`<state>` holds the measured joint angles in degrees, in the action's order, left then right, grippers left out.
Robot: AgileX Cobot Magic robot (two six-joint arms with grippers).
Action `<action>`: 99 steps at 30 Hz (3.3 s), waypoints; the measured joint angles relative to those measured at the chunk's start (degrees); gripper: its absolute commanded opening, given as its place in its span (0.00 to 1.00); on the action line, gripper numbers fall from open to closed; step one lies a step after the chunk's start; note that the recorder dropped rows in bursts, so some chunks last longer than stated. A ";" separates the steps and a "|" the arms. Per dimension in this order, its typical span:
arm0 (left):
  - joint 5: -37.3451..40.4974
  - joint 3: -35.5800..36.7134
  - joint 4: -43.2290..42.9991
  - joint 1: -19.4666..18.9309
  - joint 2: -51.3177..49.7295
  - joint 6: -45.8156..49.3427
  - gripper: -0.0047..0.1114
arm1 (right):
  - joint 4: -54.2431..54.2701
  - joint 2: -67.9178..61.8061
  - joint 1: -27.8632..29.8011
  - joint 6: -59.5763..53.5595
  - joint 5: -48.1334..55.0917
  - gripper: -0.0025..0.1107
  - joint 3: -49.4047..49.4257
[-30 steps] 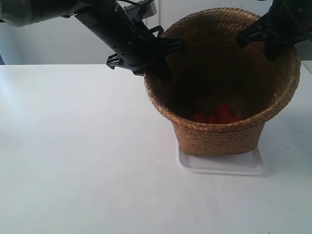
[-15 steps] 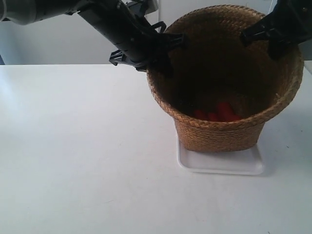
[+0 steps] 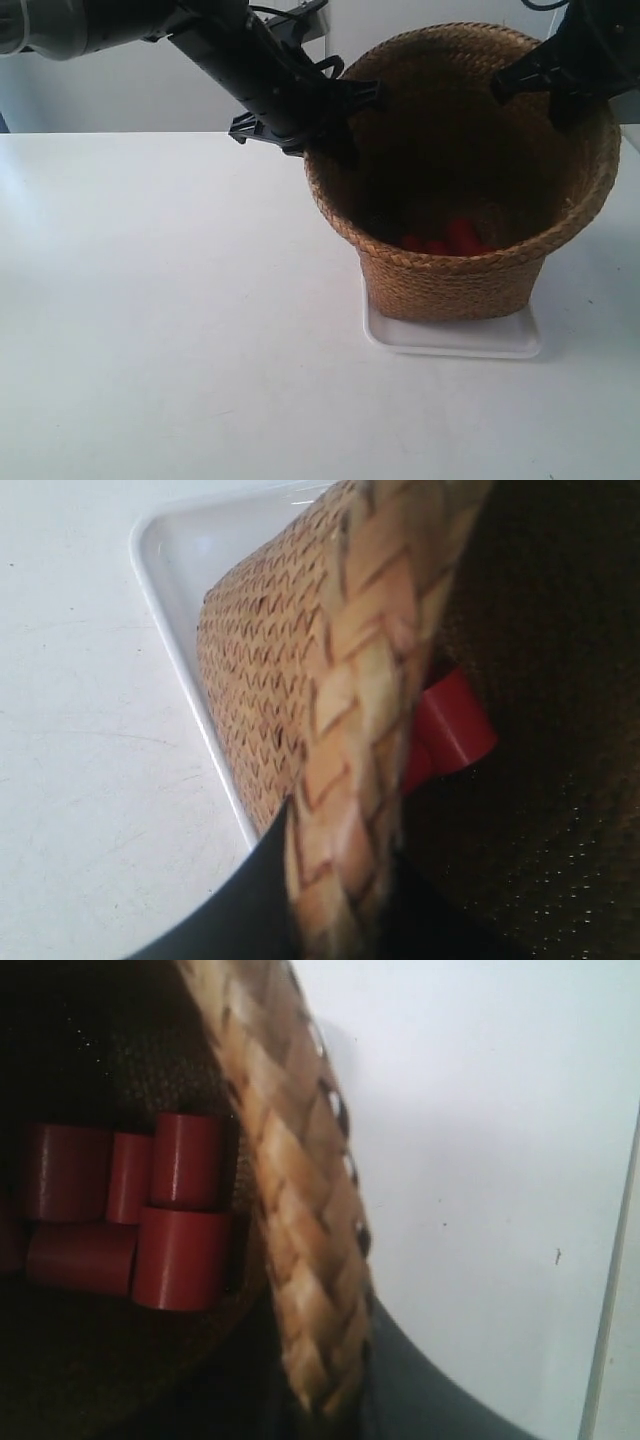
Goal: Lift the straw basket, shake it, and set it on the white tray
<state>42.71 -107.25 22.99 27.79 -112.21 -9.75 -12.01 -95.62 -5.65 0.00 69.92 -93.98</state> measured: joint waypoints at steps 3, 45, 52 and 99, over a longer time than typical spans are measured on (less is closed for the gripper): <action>0.12 0.00 0.00 0.00 0.00 0.32 0.04 | 0.00 -0.14 0.00 0.00 -0.26 0.02 0.78; -1.20 -0.47 1.47 0.03 0.00 6.38 0.51 | -1.55 -0.75 0.38 0.39 -3.29 0.65 1.20; -1.41 -0.47 1.16 0.03 0.00 6.60 0.62 | -1.77 -0.75 0.38 0.39 -5.15 0.72 1.20; -5.68 55.71 -12.97 0.03 79.46 14.79 0.04 | 17.29 75.84 0.38 -7.01 -19.02 0.02 42.22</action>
<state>37.03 -51.54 10.02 27.82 -32.75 5.04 5.28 -19.79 -5.27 -7.01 50.90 -51.76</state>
